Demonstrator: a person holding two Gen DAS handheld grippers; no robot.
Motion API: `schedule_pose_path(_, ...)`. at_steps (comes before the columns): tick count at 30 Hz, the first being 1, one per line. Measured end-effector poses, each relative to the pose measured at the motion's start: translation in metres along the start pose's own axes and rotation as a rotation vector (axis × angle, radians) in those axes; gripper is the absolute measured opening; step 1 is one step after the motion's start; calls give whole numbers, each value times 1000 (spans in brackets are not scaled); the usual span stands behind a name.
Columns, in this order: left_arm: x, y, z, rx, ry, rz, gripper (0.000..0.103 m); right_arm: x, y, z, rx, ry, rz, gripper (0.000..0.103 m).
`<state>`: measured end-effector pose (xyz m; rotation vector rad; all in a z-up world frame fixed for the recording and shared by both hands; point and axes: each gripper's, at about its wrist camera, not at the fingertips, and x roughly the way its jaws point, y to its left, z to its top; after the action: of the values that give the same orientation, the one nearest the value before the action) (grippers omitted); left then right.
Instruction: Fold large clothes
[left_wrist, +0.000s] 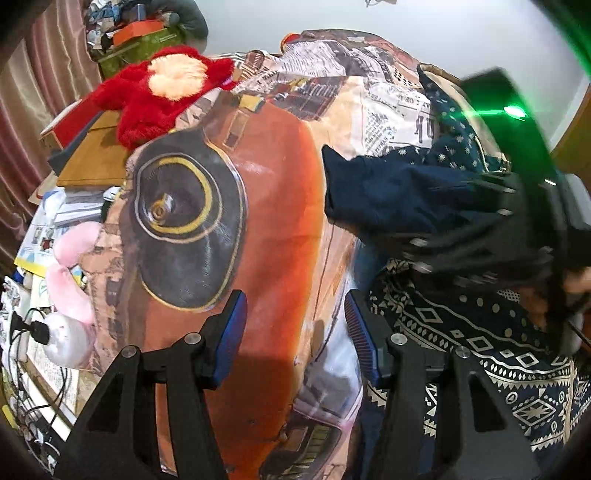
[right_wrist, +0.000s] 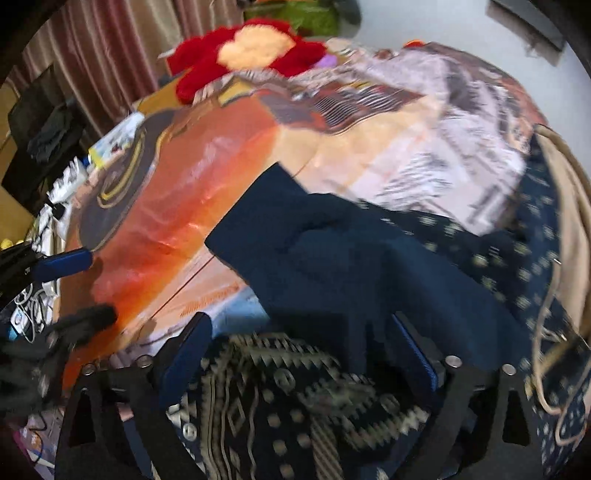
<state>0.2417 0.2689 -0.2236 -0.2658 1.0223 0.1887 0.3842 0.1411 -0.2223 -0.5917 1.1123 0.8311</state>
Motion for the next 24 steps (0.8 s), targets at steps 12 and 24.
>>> schedule_pose_path(12, 18, -7, -4, 11, 24, -24, 54, 43, 11, 21, 33, 3, 63, 37)
schedule_pose_path(24, 25, -29, 2, 26, 64, -48, 54, -32, -17, 15, 146, -213, 14, 8)
